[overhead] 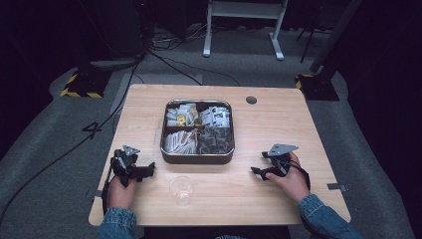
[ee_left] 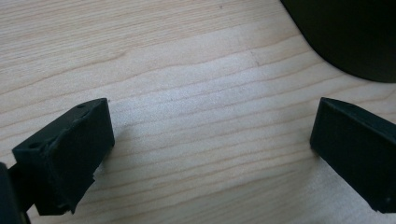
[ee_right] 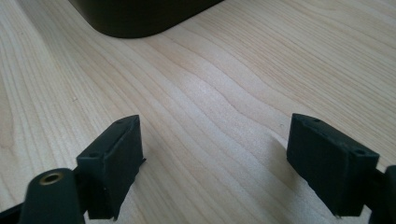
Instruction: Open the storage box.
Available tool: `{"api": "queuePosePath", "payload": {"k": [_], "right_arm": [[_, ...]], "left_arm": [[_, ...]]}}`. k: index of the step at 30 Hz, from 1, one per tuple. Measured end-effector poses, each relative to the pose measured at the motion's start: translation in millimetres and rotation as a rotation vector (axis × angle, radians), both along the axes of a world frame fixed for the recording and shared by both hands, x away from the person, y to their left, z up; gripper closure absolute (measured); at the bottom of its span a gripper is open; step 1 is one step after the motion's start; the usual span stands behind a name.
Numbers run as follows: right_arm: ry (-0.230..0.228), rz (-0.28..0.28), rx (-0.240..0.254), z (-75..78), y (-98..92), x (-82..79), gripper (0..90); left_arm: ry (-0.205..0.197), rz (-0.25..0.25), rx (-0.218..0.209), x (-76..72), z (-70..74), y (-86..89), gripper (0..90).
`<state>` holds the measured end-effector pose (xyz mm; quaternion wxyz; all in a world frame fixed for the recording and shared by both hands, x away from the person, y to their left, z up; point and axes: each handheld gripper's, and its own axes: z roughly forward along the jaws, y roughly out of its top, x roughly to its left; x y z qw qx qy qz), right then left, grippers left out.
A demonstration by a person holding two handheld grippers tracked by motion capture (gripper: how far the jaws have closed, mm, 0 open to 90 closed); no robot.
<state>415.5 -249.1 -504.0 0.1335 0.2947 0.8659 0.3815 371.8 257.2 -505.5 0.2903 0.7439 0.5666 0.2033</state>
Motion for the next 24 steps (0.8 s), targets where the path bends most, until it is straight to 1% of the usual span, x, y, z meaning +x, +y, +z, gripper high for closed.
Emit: {"api": "queuePosePath", "payload": {"k": [2, 5, 9, 13, 17, 19, 22, 24], "right_arm": [[0.000, -0.006, -0.004, 0.1, 0.8, 0.1, 17.8], [0.005, -0.001, -0.001, -0.1, 1.1, 0.7, 17.1], [0.008, -0.008, -0.006, -0.2, 2.5, 1.8, 14.0], [0.009, -0.034, -0.016, -0.5, 6.5, 2.2, 9.6], [0.014, -0.045, -0.023, -0.7, 9.5, 2.2, 7.1], [0.015, -0.045, -0.022, -0.8, 9.8, 2.3, 6.8], [0.028, -0.054, -0.025, 0.0, 11.7, 2.9, 6.3], [0.046, -0.047, -0.036, 2.4, 12.4, 3.8, 9.6]], "left_arm": [[0.000, -0.001, 0.001, 0.0, 0.0, 0.1, 0.1], [0.001, -0.003, 0.001, 0.1, 0.1, 0.3, 0.1], [0.000, -0.003, 0.001, 0.1, 0.0, 0.3, 0.0], [0.000, -0.003, 0.001, 0.1, 0.0, 0.3, 0.0], [0.000, -0.003, 0.001, 0.1, 0.0, 0.3, 0.0], [0.000, -0.003, 0.001, 0.1, 0.0, 0.2, 0.0], [0.000, -0.003, 0.001, 0.1, 0.0, 0.3, 0.0], [0.000, -0.003, 0.001, 0.1, 0.0, 0.2, 0.0]]}}
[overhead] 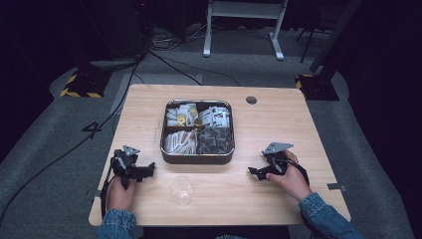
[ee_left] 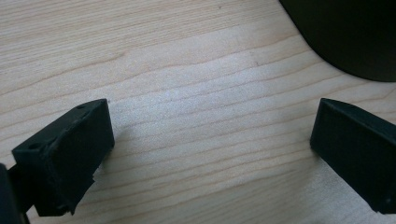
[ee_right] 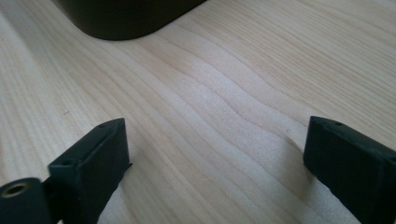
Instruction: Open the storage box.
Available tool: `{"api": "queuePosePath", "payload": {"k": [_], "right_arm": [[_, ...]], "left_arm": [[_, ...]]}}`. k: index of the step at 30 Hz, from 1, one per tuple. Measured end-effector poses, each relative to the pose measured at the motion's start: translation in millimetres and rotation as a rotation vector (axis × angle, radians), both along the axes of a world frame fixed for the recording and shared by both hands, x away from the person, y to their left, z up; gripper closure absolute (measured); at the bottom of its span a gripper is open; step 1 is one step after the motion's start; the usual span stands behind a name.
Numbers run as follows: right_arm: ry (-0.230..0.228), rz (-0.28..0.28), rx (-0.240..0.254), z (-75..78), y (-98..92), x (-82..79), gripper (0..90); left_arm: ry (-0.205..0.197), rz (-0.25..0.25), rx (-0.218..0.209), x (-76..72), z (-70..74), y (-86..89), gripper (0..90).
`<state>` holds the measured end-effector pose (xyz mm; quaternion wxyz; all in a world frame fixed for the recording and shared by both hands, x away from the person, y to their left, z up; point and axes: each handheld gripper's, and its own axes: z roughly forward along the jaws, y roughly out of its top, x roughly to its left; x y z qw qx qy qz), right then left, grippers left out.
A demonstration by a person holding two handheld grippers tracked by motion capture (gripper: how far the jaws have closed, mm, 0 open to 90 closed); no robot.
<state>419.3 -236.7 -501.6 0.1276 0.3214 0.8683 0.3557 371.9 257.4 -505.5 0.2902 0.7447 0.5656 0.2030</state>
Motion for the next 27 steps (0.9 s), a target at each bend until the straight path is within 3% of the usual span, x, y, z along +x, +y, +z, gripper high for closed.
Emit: {"api": "queuePosePath", "payload": {"k": [2, 4, 6, 9, 15, 21, 27], "right_arm": [[0.028, 0.015, 0.009, 5.1, 0.2, -0.1, 21.9], [0.048, 0.038, 0.036, 10.0, 1.1, -1.4, 13.9], [0.050, 0.067, 0.050, 14.3, 2.8, -3.2, 19.4], [0.039, 0.079, 0.065, 20.6, 5.4, -5.2, 15.7], [0.010, 0.101, 0.070, 36.6, 8.0, -7.7, 16.6], [0.014, 0.097, 0.111, 49.1, 13.5, -10.2, 19.7], [0.051, 0.063, 0.119, 57.9, 19.7, -10.9, 25.1]], "left_arm": [[0.000, 0.000, 0.000, 0.0, 0.0, 0.0, 0.0], [0.000, 0.001, -0.001, 0.0, 0.0, -0.1, 0.0], [-0.001, 0.001, -0.001, 0.0, 0.0, -0.1, 0.0], [0.000, 0.000, 0.000, 0.0, 0.0, 0.0, 0.0], [-0.001, 0.001, -0.002, 0.1, -0.1, -0.2, 0.0], [0.000, 0.002, -0.002, 0.4, 0.0, -0.7, 0.0], [0.001, 0.002, -0.003, 0.3, -0.1, -0.8, 0.0]]}}
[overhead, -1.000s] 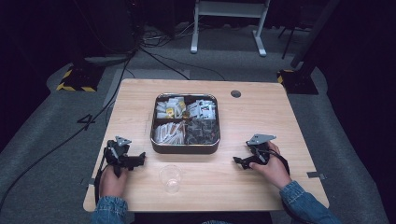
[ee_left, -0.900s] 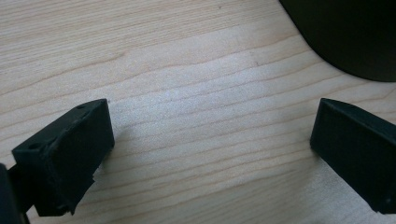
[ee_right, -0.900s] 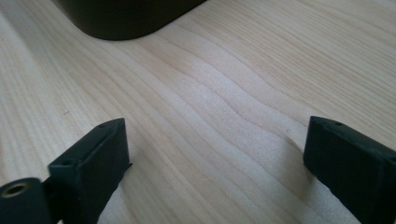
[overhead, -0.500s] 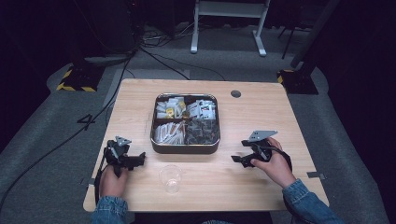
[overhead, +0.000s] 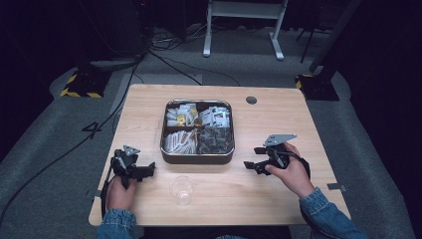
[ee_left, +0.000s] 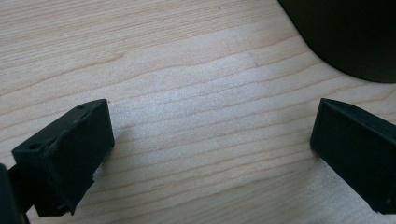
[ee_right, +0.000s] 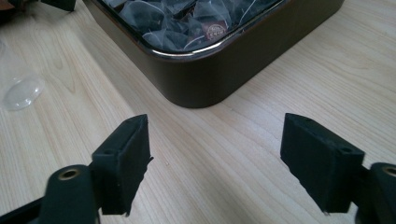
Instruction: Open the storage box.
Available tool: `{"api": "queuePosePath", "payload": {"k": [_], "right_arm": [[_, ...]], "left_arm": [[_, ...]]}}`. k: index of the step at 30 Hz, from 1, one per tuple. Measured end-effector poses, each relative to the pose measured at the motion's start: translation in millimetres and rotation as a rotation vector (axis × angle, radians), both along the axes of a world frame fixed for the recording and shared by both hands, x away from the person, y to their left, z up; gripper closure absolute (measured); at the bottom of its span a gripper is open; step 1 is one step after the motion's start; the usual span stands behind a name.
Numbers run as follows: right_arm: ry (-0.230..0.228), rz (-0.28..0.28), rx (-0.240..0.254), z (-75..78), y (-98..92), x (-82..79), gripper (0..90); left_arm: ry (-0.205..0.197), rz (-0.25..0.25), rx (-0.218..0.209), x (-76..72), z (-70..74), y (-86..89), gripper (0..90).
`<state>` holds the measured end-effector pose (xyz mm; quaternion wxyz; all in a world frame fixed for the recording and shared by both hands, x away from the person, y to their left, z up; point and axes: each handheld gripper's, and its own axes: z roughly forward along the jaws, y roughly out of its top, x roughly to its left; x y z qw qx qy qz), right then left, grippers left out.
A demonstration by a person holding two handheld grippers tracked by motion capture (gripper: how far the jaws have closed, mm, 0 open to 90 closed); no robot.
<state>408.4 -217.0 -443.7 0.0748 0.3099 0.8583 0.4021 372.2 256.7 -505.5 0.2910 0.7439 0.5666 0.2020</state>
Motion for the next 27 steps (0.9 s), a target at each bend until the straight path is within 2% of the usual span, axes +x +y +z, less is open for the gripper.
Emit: {"api": "queuePosePath", "payload": {"k": [3, 11, 16, 22, 27], "right_arm": [[-0.011, -0.007, 0.006, 5.3, 3.3, 0.7, 26.0], [-0.062, 0.024, 0.018, 20.0, 18.4, 7.4, 23.9], [-0.105, 0.058, 0.002, 31.9, 29.8, 12.7, 24.4], [-0.126, 0.105, -0.036, 47.5, 45.1, 23.2, 27.7], [-0.130, 0.101, -0.034, 54.7, 52.3, 30.5, 25.3]], "left_arm": [[0.000, 0.000, 0.000, 0.0, 0.0, 0.0, 0.0], [0.000, 0.000, 0.000, 0.0, 0.0, 0.0, 0.0], [0.000, 0.000, 0.001, 0.0, 0.0, 0.1, 0.0], [-0.003, -0.011, 0.001, 0.7, -0.1, 0.9, 0.0], [-0.003, -0.013, 0.001, 0.8, -0.1, 1.1, 0.0]]}}
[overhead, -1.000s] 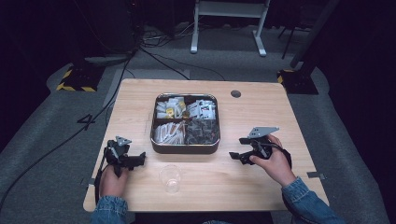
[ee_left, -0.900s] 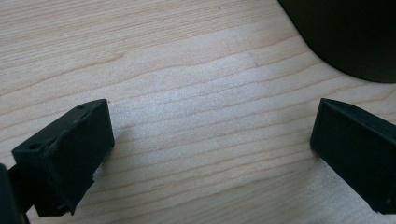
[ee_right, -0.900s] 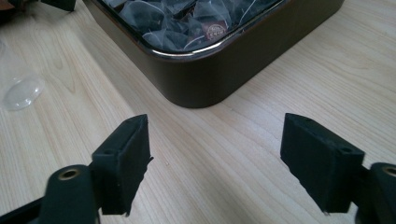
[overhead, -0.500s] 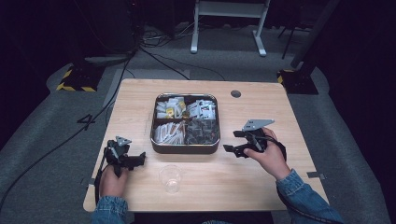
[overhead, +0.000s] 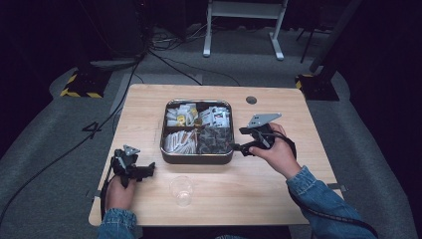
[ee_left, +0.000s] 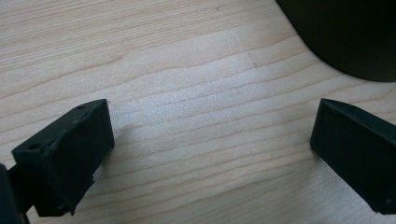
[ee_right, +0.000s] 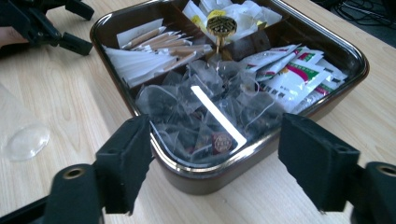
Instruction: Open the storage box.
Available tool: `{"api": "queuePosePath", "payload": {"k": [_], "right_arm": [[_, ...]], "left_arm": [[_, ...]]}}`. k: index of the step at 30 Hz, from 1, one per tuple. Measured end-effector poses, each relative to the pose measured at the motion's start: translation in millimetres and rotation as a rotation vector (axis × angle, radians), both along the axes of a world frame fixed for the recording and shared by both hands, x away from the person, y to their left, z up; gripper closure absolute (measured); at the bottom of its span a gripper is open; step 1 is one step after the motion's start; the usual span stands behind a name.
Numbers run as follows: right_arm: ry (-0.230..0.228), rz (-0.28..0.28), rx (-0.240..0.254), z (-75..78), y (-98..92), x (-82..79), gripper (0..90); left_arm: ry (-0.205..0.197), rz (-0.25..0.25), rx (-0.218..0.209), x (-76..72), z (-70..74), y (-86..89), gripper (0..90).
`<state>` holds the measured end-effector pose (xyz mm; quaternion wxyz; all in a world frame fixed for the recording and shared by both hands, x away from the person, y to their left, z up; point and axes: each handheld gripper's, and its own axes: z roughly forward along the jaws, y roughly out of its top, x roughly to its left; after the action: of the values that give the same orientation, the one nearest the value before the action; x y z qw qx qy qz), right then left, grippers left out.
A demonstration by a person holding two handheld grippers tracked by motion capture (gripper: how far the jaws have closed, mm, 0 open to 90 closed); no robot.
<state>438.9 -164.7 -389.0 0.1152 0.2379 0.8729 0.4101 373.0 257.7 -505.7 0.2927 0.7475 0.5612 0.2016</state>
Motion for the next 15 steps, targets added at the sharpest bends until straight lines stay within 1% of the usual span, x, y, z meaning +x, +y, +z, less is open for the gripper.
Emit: {"api": "queuePosePath", "payload": {"k": [5, 9, 11, 13, 14, 15], "right_arm": [[-0.005, 0.008, 0.011, 5.2, 8.5, 8.4, 24.5], [-0.007, 0.028, 0.009, 8.1, 16.9, 14.1, 26.8], [-0.003, 0.033, 0.002, 9.5, 22.5, 17.2, 28.4], [0.018, 0.044, -0.005, 9.4, 28.1, 21.6, 31.0], [0.022, 0.044, -0.009, 7.9, 34.0, 26.9, 33.0], [0.022, 0.044, -0.009, 7.9, 34.0, 26.9, 33.0]], "left_arm": [[0.001, 0.001, 0.000, -0.2, 0.0, -0.1, 0.0], [0.001, 0.001, 0.000, -0.2, 0.0, 0.0, 0.0], [0.002, 0.001, 0.001, -0.4, 0.0, 0.7, 0.0], [0.002, 0.001, 0.002, -0.4, 0.0, 1.0, 0.0], [0.001, 0.001, 0.002, -0.4, 0.0, 1.0, 0.0], [0.001, 0.001, 0.002, -0.4, 0.0, 1.0, 0.0]]}}
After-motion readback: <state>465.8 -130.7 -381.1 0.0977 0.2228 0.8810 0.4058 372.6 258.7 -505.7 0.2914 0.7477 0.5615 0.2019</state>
